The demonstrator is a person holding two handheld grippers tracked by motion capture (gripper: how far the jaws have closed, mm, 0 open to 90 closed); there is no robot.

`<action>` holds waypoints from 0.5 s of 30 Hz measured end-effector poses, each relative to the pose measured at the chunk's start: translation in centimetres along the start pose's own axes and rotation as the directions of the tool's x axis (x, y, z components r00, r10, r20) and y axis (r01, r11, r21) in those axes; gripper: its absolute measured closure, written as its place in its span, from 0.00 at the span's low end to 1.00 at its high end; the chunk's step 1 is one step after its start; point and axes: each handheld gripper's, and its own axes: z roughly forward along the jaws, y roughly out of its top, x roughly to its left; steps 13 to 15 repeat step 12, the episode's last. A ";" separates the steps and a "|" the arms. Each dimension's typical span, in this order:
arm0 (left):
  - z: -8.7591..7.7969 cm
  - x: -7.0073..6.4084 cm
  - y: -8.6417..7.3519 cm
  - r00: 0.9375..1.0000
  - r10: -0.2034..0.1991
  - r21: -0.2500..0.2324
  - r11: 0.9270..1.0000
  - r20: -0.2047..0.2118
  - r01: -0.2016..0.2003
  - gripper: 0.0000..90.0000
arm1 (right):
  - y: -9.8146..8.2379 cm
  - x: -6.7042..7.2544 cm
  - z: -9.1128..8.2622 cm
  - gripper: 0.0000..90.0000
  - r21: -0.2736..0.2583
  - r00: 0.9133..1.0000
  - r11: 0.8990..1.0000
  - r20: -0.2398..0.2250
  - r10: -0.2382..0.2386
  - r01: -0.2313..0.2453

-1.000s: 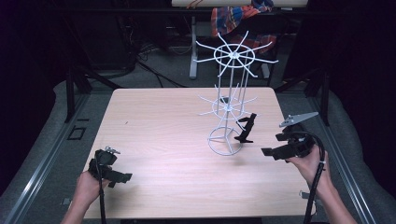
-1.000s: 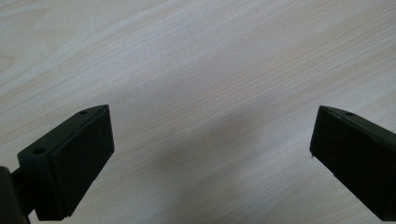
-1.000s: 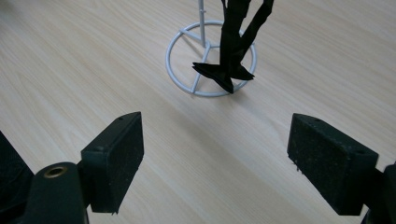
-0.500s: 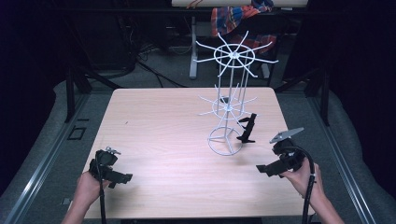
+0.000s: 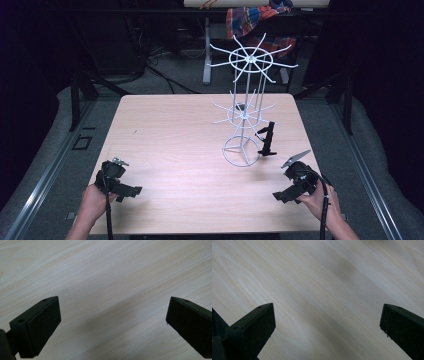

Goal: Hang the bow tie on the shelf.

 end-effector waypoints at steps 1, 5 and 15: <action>0.0 0.0 0.0 1.000 0.000 -0.001 1.000 0.001 0.000 0.00 | 0.0 -0.1 0.1 0.00 0.014 1.000 1.000 0.001 -0.003 0.003; 0.0 0.0 0.1 1.000 0.008 0.001 1.000 0.001 -0.008 0.00 | -0.1 -0.7 0.6 0.00 0.040 1.000 0.999 0.014 0.002 -0.003; 0.2 -0.1 0.3 1.000 0.014 0.008 1.000 -0.002 -0.014 0.00 | -0.4 -1.3 0.6 0.00 0.047 1.000 0.999 -0.001 0.022 -0.022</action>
